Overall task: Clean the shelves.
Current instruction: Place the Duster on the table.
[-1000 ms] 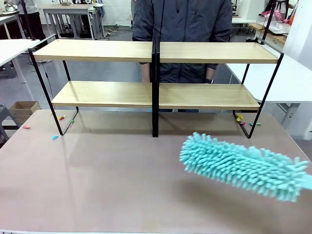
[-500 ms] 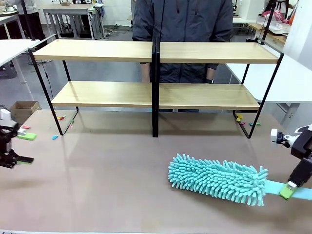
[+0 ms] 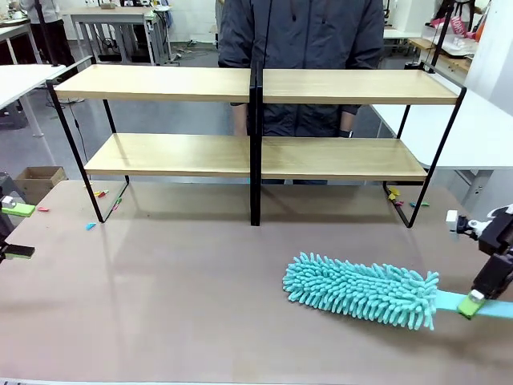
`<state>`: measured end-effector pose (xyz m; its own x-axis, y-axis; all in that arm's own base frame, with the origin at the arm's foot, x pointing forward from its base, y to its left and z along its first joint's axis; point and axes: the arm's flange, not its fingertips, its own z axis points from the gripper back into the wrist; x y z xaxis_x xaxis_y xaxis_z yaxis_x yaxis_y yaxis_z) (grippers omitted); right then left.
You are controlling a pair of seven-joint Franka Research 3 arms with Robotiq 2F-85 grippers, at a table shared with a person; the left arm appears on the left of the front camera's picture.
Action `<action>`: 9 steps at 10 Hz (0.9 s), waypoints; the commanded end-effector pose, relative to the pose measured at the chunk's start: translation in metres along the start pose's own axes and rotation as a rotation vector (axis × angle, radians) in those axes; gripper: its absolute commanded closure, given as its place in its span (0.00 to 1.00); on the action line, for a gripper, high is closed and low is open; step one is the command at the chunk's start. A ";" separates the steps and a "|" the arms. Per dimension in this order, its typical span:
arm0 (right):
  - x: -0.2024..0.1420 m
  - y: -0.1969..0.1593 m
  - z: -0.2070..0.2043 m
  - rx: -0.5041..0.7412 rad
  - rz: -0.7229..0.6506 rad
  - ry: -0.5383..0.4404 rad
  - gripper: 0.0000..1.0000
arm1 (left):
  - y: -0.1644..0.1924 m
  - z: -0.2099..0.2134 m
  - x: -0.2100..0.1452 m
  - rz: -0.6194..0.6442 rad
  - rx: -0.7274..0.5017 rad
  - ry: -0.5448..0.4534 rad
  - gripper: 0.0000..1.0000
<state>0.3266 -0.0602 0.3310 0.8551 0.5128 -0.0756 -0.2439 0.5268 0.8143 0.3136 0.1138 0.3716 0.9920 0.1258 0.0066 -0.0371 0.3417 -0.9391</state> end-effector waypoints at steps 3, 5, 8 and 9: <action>-0.067 -0.060 0.112 -0.076 -0.049 -0.539 0.00 | -0.001 -0.003 -0.003 0.009 -0.008 0.005 0.00; -0.121 -0.059 0.158 0.061 -0.045 -0.855 0.00 | -0.001 -0.003 -0.003 0.009 -0.008 0.005 0.00; -0.150 -0.022 0.133 0.311 -0.066 -0.691 0.00 | -0.001 -0.003 -0.003 0.009 -0.008 0.005 0.00; -0.156 -0.017 0.123 0.354 -0.078 -0.683 0.00 | -0.001 -0.003 -0.003 0.009 -0.008 0.005 0.00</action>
<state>0.2631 -0.2422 0.3977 0.9742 -0.1208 0.1904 -0.1532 0.2652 0.9519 0.3142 0.1132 0.3694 0.9923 0.1240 -0.0014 -0.0444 0.3448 -0.9376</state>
